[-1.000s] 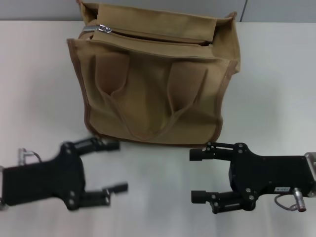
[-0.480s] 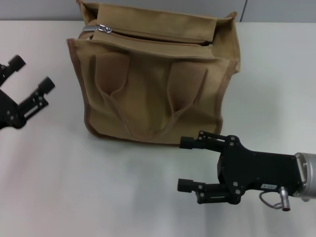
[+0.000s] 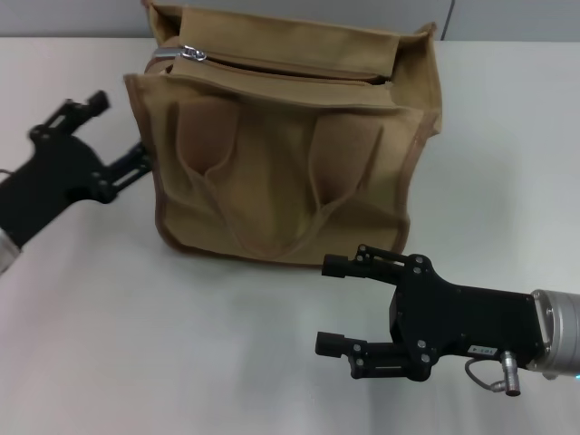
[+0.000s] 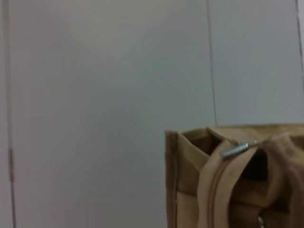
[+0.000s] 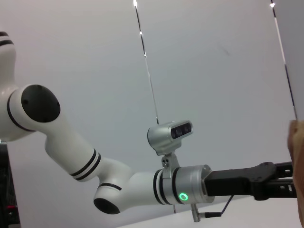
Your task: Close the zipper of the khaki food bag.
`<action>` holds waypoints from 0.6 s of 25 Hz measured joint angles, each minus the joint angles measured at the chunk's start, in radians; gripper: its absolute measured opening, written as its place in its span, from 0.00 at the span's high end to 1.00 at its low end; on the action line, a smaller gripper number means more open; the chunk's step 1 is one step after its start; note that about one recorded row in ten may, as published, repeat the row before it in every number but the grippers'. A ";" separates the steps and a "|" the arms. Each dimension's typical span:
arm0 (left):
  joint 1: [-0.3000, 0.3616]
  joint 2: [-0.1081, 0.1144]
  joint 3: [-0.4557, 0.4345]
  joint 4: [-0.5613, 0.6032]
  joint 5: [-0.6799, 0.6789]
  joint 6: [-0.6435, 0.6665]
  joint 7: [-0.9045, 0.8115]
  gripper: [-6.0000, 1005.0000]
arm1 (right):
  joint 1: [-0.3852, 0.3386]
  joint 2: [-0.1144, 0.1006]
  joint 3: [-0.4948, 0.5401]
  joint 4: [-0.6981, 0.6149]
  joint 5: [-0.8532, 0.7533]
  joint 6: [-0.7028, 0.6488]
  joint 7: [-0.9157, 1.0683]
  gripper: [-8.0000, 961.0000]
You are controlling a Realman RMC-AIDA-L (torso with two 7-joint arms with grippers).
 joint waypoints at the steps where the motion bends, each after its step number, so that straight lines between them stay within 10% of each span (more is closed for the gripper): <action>1: -0.013 0.000 0.003 -0.015 -0.003 -0.018 0.009 0.22 | -0.003 0.000 0.000 0.001 0.000 0.003 0.000 0.15; 15: -0.083 -0.004 -0.005 -0.141 -0.155 -0.036 0.127 0.23 | 0.001 0.002 0.003 0.025 -0.001 0.024 -0.002 0.15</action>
